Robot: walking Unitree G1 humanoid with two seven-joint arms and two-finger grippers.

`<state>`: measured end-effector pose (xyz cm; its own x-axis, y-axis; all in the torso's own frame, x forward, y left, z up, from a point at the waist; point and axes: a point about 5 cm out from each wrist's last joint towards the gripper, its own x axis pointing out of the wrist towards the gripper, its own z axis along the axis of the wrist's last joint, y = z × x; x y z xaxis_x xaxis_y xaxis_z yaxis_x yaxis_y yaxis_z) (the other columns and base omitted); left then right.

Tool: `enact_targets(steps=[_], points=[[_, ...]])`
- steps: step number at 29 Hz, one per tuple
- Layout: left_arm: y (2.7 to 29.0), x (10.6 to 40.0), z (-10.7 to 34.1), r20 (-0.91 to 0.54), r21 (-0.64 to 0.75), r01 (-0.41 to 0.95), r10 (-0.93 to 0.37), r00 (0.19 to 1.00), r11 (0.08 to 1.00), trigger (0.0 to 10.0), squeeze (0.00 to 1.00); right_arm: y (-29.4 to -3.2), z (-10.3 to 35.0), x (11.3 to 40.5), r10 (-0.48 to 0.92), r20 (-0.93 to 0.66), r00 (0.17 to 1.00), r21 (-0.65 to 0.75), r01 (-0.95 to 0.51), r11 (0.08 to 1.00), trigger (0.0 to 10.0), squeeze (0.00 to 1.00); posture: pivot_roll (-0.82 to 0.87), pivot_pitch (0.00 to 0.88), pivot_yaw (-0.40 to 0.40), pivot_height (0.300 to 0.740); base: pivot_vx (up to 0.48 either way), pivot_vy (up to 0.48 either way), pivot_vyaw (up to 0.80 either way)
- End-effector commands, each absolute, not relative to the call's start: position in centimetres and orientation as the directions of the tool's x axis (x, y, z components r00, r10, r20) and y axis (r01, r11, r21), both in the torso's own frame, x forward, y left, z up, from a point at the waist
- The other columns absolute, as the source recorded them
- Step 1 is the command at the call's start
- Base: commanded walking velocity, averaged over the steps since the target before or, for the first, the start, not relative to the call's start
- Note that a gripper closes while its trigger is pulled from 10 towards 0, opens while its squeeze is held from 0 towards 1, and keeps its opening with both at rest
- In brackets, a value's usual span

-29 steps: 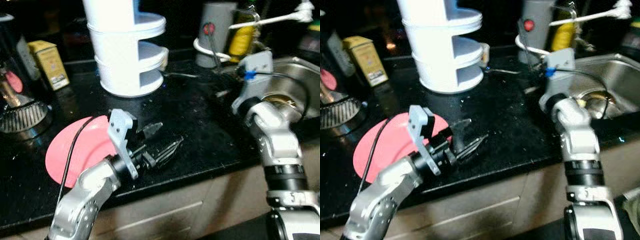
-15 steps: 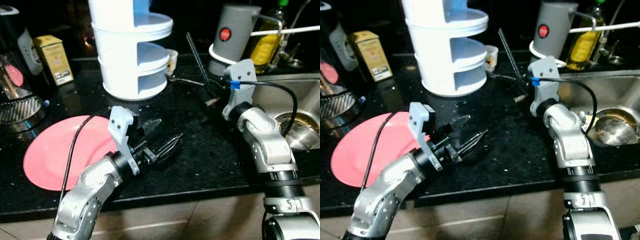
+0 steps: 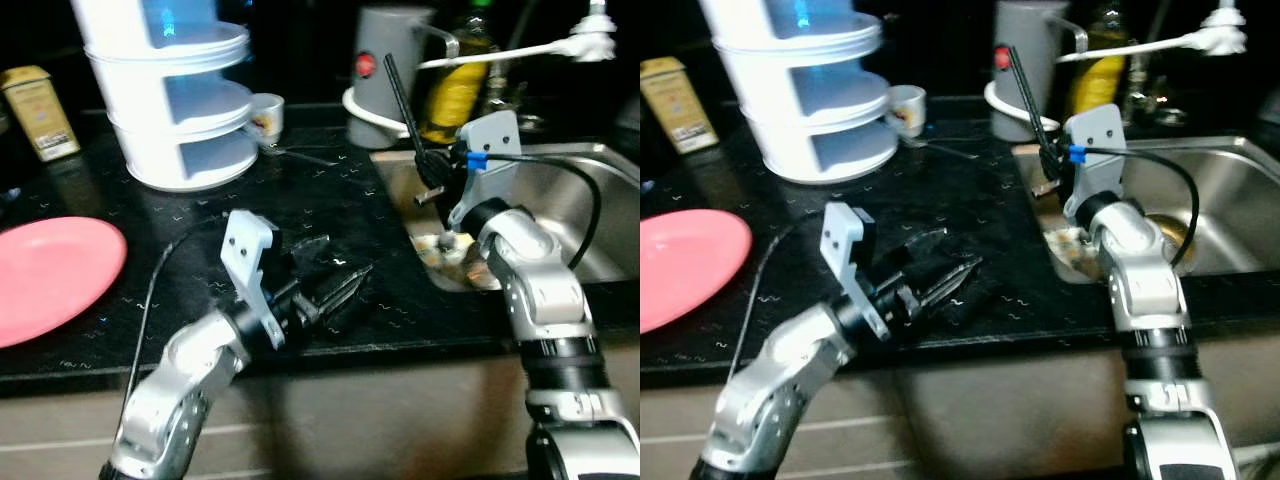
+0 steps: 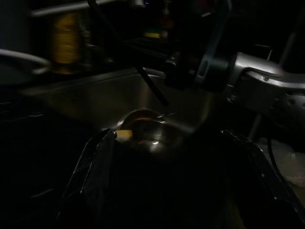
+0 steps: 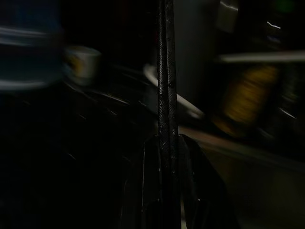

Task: Kitchen organization

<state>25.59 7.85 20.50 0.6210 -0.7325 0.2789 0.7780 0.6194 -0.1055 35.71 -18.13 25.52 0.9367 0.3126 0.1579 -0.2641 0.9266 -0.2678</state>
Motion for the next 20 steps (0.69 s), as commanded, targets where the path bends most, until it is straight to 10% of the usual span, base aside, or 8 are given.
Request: enact_targets(steps=[1,20], points=[[7.7,25.6,20.4,0.274,-0.105,0.782,-0.738,0.617,0.615,10.0,0.0,-18.5,25.8,35.8,0.289,0.162,0.943,-0.281,-0.237,0.93,10.0,0.0,0.0,0.0,-0.017,0.74,0.0,-0.465,0.0],[11.9,25.8,16.2,0.098,-0.095,0.525,-0.517,0.85,0.846,10.0,0.0,-18.1,23.9,36.7,0.234,0.025,0.972,-0.435,-0.2,0.878,10.0,0.0,0.0,0.0,-0.015,0.74,0.0,-0.04,0.0]])
